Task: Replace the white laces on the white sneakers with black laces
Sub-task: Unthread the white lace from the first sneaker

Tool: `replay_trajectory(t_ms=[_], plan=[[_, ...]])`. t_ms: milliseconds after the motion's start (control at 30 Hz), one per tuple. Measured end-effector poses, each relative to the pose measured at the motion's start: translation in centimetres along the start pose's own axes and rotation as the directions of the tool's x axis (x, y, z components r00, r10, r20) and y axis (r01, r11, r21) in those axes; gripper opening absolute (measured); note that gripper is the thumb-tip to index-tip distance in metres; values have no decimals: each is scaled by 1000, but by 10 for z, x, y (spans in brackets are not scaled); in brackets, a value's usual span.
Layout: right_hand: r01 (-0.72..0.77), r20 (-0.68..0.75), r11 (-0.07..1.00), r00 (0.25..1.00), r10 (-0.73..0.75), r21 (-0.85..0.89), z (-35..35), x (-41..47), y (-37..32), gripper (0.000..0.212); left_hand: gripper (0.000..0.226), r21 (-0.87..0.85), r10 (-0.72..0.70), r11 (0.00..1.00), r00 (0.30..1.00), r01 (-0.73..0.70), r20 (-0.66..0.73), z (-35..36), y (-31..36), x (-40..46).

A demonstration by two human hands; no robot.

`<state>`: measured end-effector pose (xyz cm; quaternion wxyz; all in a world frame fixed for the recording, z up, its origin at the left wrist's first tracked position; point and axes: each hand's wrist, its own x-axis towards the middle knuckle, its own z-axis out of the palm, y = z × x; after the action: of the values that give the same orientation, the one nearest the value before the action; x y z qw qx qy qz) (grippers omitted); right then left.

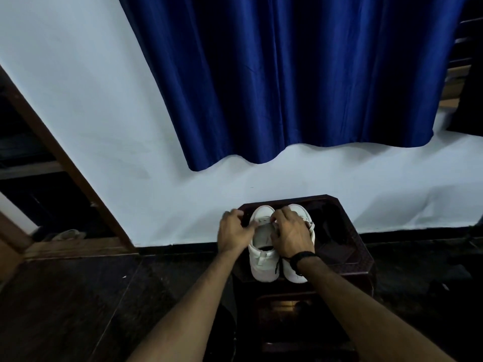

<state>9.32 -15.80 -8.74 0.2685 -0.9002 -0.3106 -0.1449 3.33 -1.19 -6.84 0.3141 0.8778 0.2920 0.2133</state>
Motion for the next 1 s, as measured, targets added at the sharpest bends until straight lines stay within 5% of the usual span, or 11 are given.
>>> replay_trajectory(t_ms=[133, 333, 400, 467, 533, 600, 733, 800, 900, 1000], plan=[[262, 218, 948, 950, -221, -179, -9, 16, -9, 29, 21, 92, 107, 990, 994, -104, -36, 27, -3, -26], [350, 358, 877, 906, -227, -330, -6, 41, -18, 27, 28, 159, 76, 986, 991, -58, -114, 36, -4, -30], [258, 300, 920, 939, -167, -295, -4, 41, -17, 26, 25, 139, 67, 989, 987, -47, -143, 37, -4, -32], [-27, 143, 988, 989, 49, -152, -5, 42, -11, 22, 23, 120, 50, 992, 985, -30, -166, 38, -4, -34], [-328, 40, 943, 944, 326, 60, -9, 45, -2, 20, 20, 113, 28, 994, 983, -8, -179, 39, -4, -35], [-384, 69, 917, 923, 379, 104, -11, 48, 2, 22, 19, 114, 10, 993, 981, 13, -193, 40, -4, -35], [39, 162, 994, 987, -21, -105, -18, 51, -6, 37, 21, 122, 23, 993, 974, 5, -224, 44, -4, -35], [267, 320, 957, 922, -219, -114, -15, 53, -13, 42, 22, 121, 23, 993, 973, 6, -230, 45, -5, -34], [463, 418, 842, 847, -328, -277, -3, 54, -23, 29, 21, 130, 12, 991, 975, 17, -220, 45, -5, -35], [433, 419, 854, 859, -293, -290, 0, 57, -23, 24, 19, 141, 14, 990, 975, 18, -220, 44, -5, -35]])
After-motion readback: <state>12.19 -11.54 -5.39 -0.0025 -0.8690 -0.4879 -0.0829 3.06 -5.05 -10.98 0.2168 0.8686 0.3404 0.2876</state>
